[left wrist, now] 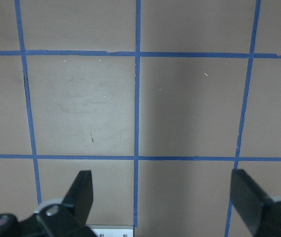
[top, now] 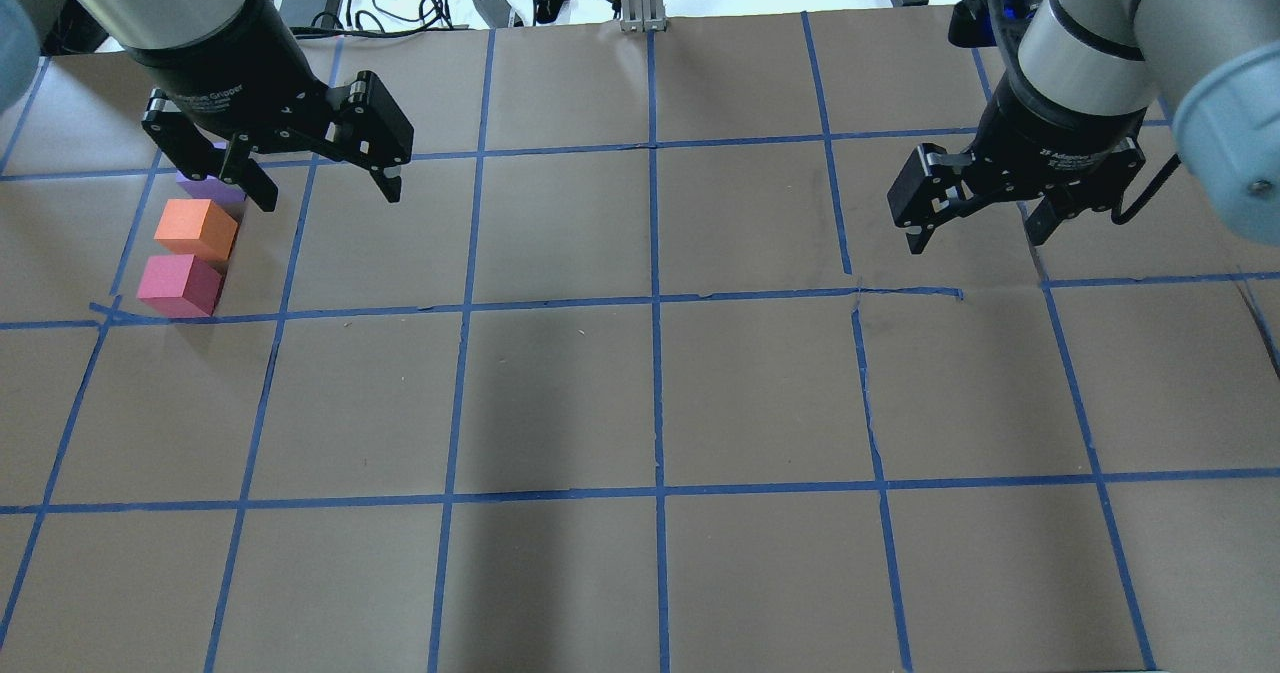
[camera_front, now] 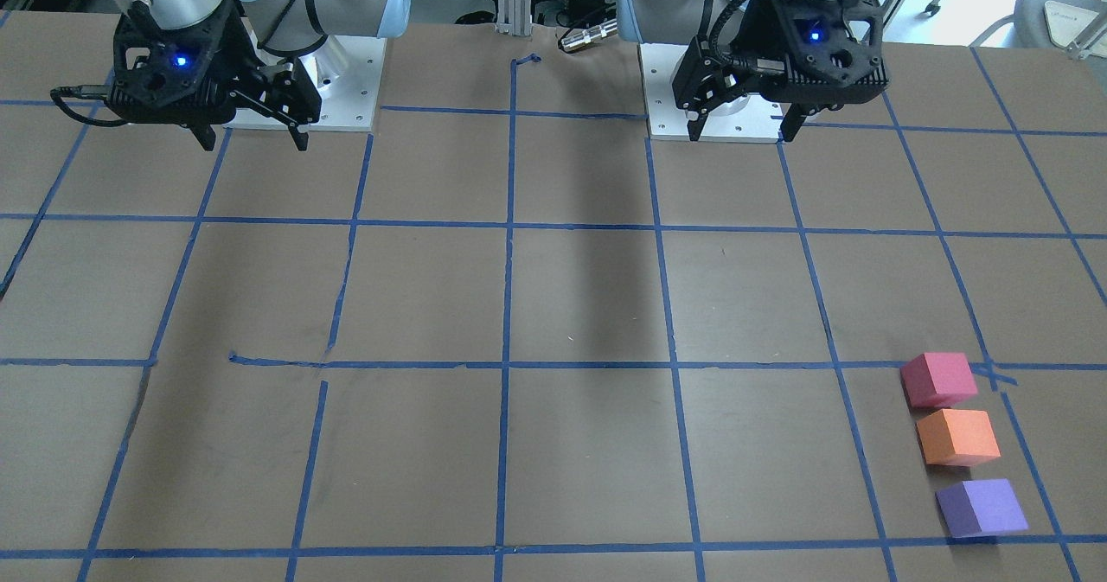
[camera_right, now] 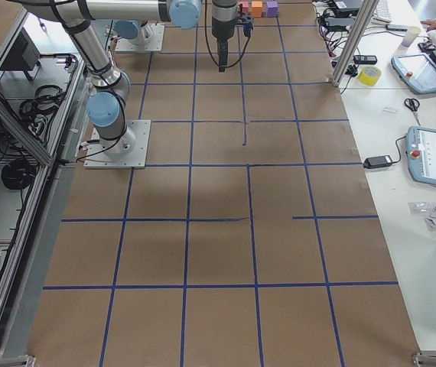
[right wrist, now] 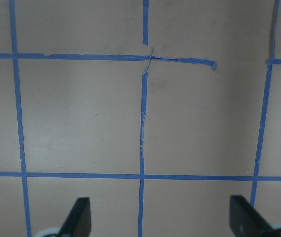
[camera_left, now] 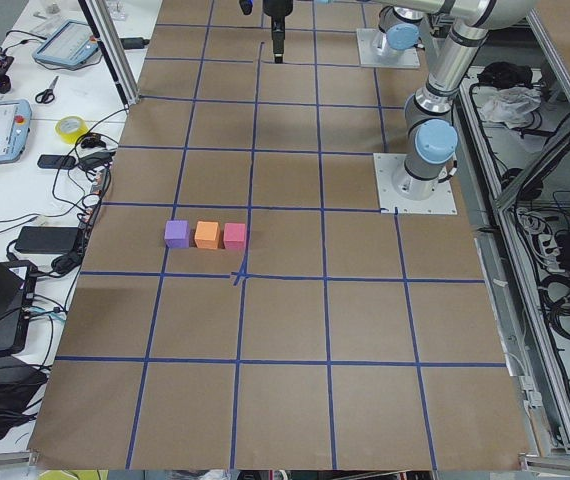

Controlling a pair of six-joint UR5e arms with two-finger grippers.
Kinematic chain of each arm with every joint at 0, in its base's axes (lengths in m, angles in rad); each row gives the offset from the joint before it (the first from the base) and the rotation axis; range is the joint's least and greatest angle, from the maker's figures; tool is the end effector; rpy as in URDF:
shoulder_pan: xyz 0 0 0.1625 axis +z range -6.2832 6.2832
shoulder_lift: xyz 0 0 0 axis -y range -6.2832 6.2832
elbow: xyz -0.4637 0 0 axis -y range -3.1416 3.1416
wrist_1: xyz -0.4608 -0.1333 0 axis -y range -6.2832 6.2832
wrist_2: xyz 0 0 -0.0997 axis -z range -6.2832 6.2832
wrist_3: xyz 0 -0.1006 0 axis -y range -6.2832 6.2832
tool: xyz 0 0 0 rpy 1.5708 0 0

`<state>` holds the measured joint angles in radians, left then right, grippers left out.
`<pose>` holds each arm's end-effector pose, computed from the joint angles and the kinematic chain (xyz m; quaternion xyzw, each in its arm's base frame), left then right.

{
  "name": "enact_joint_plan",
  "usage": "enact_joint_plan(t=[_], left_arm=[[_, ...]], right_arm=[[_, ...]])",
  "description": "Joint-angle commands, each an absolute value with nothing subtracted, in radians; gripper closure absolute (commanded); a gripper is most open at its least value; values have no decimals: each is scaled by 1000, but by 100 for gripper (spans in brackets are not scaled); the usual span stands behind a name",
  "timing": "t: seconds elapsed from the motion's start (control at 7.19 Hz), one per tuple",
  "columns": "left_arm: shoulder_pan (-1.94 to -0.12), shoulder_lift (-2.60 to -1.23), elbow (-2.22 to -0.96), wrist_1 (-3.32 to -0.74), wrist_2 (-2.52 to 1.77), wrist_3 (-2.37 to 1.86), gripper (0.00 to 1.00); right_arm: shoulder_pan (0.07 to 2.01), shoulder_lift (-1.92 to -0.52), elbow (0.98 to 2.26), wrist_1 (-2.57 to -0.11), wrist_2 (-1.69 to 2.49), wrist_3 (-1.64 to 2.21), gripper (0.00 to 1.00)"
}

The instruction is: Arrange blocks in a line

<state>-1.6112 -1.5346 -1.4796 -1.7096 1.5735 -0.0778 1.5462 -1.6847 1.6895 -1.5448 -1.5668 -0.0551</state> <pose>-0.1547 -0.5330 0.5827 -0.0187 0.9998 0.0056 0.0017 0.1213 -0.5078 0.5174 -0.0152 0.9998 0.0153 0.0026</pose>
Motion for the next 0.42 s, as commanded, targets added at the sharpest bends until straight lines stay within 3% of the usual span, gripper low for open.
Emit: enact_joint_plan(t=[0.0, 0.28], left_arm=[[-1611, -1540, -1480, -1710, 1577, -78, 0], [-1611, -1539, -1479, -1710, 1577, -84, 0]], right_arm=[[1546, -1683, 1689, -1542, -1543, -55, 0], [1546, -1681, 1692, -1542, -1555, -54, 0]])
